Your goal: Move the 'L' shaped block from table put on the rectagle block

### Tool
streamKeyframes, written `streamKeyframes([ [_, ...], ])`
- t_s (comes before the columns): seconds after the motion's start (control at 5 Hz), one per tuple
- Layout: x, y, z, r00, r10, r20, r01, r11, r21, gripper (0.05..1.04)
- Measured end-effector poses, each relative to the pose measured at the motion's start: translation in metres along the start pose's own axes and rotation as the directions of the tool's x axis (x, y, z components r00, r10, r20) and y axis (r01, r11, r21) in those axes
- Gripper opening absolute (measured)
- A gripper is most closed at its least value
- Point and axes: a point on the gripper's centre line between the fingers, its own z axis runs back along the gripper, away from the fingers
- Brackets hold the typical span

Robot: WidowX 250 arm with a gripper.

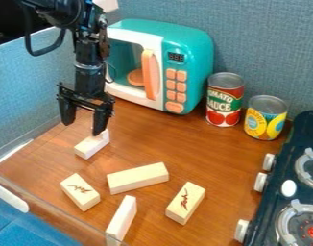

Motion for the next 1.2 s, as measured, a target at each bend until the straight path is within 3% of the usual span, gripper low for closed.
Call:
streamKeyframes([
  [0.2,-0.002,-0.003,-0.016,0.999,-0.010,-0.046,0.010,1.000,-0.009,1.001],
  [0.4,0.024,0.002,-0.043,0.993,-0.051,-0.104,0.051,0.999,0.004,1.001],
  [0.6,0.039,0.016,-0.045,0.996,-0.014,-0.093,0.015,1.000,0.007,1.000],
  [0.8,0.040,0.018,-0.045,0.996,-0.003,-0.094,0.003,1.000,0.000,0.945],
  [1.0,0.037,0.016,-0.047,0.996,-0.005,-0.093,0.005,1.000,-0.004,0.673],
  [1.2,0.031,0.011,-0.045,0.998,-0.018,-0.061,0.015,0.999,-0.036,0.592],
])
